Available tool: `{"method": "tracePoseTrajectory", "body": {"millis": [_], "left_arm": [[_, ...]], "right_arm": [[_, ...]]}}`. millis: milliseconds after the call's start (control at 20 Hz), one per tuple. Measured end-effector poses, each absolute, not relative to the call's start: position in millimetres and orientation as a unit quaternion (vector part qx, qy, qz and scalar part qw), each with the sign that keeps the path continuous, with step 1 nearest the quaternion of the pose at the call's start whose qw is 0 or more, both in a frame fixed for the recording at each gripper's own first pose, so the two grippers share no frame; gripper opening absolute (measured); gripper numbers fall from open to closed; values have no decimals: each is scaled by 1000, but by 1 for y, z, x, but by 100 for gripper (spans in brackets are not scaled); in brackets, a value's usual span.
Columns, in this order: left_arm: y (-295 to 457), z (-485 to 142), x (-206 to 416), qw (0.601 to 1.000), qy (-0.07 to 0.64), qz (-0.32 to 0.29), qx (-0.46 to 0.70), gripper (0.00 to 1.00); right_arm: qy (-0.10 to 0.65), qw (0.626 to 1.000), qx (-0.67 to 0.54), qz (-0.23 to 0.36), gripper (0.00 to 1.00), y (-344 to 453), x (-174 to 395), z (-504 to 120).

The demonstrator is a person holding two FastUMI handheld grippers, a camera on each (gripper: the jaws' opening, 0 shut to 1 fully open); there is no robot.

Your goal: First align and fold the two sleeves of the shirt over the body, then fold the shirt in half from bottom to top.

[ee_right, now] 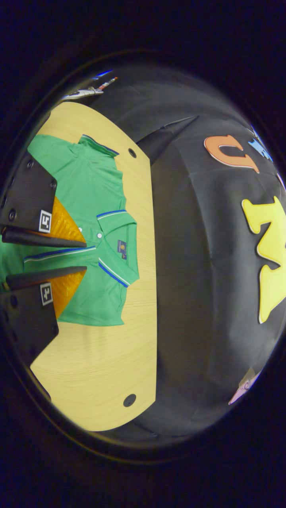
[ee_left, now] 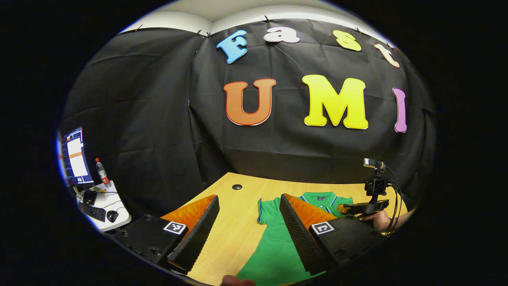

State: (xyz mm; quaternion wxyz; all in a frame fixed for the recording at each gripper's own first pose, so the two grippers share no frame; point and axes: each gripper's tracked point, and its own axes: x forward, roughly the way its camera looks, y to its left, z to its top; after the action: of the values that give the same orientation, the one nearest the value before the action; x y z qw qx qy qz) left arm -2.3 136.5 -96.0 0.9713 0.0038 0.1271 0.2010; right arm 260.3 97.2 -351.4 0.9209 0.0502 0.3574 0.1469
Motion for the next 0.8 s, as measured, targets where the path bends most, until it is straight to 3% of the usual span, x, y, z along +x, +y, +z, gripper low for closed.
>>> {"method": "tracePoseTrajectory", "body": {"millis": [50,100,300,400,550,750,800], "left_arm": [[138,-98,1,972,128,195,5,99],[141,-101,2,974,129,187,5,98],[152,-117,28,981,134,141,-1,98],[161,-132,46,982,143,123,-7,99],[165,-159,79,982,166,88,-30,99],[167,-201,124,978,195,54,-43,99],[167,-213,134,977,204,49,-48,99]], "right_arm": [[355,922,51,149,36,97,256,-346],[354,922,51,149,35,96,252,-338],[322,934,46,146,92,78,227,-285],[299,942,35,149,81,66,209,-250],[260,953,13,156,92,51,182,-196],[218,964,-7,151,90,31,154,-140],[212,966,-9,148,94,26,149,-129]]}}
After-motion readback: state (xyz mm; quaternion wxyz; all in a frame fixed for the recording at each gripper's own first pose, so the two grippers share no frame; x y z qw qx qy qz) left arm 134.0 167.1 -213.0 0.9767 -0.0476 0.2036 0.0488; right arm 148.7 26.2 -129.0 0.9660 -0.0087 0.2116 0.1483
